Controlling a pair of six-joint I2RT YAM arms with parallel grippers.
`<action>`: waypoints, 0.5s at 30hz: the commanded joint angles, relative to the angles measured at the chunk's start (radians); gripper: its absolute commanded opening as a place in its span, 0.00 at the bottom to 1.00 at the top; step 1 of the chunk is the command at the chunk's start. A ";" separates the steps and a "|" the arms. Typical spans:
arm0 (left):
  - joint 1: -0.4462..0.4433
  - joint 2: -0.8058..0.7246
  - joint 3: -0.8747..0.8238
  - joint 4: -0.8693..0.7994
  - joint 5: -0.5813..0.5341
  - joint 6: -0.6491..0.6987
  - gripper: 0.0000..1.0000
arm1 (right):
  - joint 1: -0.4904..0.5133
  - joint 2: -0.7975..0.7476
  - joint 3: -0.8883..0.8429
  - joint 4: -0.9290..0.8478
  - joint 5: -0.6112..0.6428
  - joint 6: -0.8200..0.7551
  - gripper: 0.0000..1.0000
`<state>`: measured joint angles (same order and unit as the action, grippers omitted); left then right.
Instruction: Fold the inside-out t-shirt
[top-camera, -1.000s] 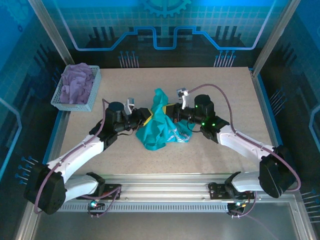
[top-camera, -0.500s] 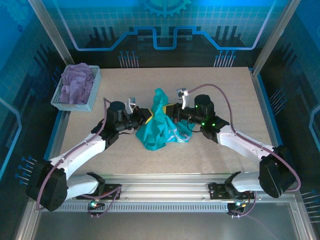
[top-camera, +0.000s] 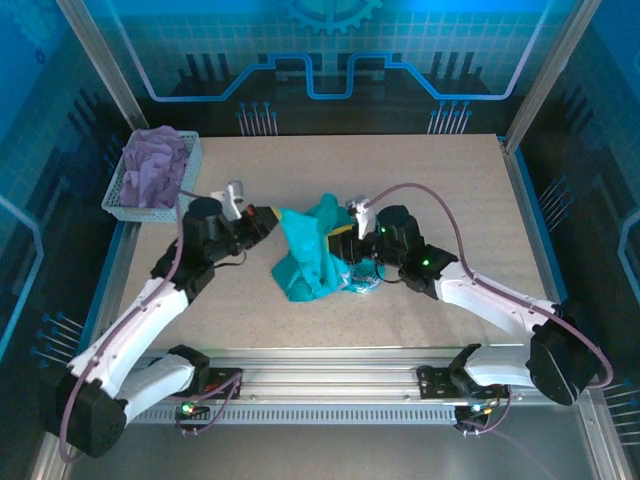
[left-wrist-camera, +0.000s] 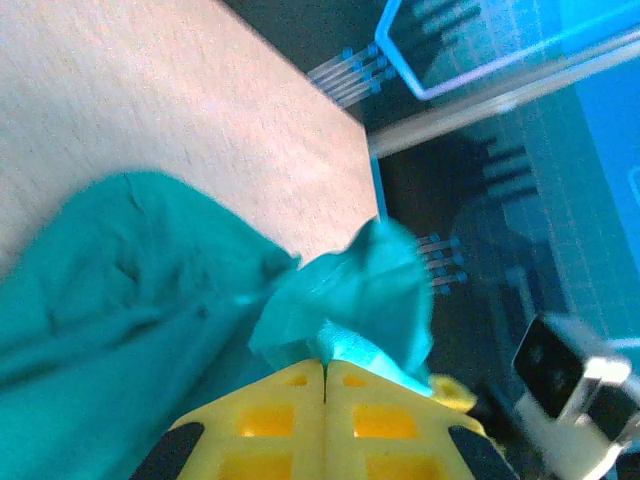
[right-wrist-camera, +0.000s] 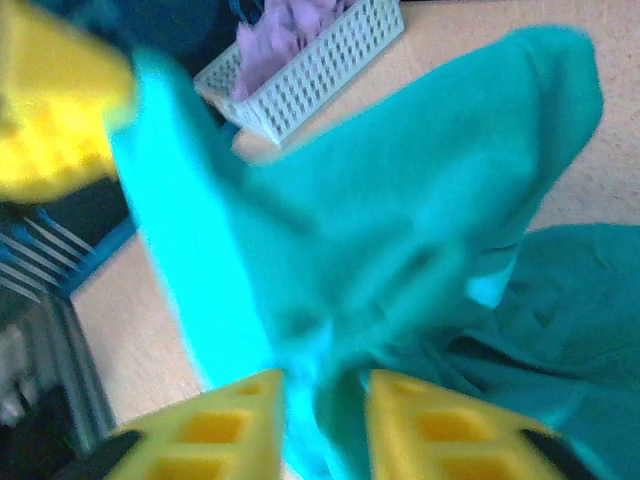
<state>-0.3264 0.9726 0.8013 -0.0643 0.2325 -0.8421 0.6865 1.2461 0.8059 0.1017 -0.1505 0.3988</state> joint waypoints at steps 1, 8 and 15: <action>0.040 -0.086 0.097 -0.199 -0.131 0.229 0.00 | -0.047 -0.065 0.019 -0.186 0.118 -0.104 0.39; 0.046 -0.102 0.193 -0.333 -0.217 0.345 0.00 | -0.226 0.274 0.293 -0.497 0.202 -0.097 0.48; 0.047 -0.105 0.204 -0.344 -0.215 0.345 0.00 | -0.193 0.674 0.608 -0.670 0.285 -0.214 0.61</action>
<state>-0.2855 0.8711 0.9787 -0.3782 0.0422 -0.5377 0.4732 1.8179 1.3159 -0.4053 0.0757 0.2531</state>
